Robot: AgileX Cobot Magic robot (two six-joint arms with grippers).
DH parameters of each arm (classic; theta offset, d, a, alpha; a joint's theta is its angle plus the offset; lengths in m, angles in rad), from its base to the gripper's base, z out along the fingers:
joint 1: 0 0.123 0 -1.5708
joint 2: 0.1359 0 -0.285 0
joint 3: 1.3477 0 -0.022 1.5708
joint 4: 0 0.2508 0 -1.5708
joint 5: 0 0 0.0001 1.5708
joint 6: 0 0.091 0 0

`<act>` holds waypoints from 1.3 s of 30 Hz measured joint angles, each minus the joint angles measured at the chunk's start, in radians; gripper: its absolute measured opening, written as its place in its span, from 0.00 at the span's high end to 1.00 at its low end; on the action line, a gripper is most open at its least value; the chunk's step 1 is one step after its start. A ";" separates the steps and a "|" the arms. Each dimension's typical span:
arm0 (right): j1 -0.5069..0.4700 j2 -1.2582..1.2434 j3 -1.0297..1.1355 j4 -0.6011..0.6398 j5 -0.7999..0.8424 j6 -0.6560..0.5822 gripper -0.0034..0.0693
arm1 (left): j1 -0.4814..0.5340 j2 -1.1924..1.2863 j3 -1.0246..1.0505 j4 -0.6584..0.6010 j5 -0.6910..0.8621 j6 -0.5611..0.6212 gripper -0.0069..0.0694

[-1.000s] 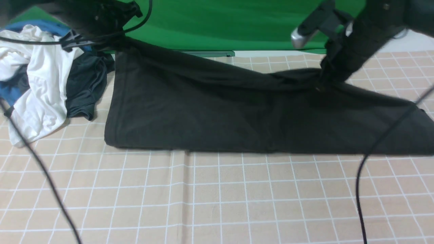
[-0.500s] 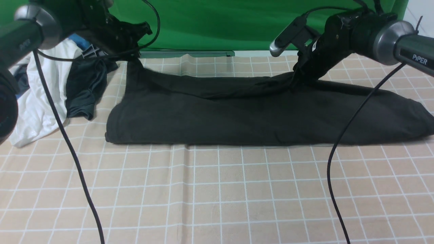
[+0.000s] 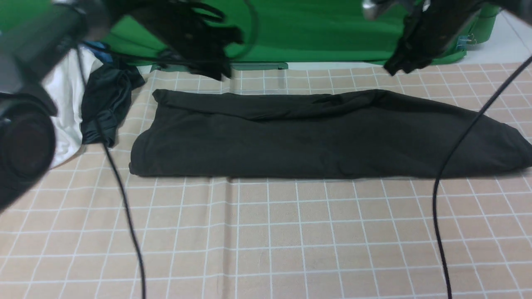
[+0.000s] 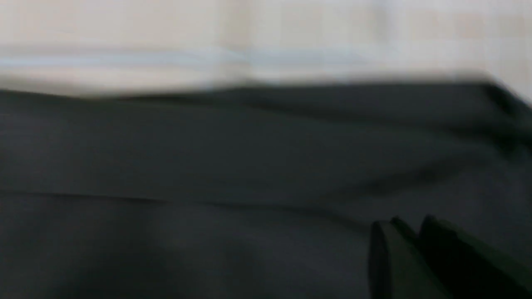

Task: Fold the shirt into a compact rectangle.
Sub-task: 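Pull the folded dark garment lengthwise by its ends to straighten it flat on the table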

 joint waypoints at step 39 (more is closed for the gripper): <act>-0.117 -0.238 0.083 0.290 0.157 -0.007 0.90 | -0.035 0.032 -0.203 0.178 0.140 0.155 0.88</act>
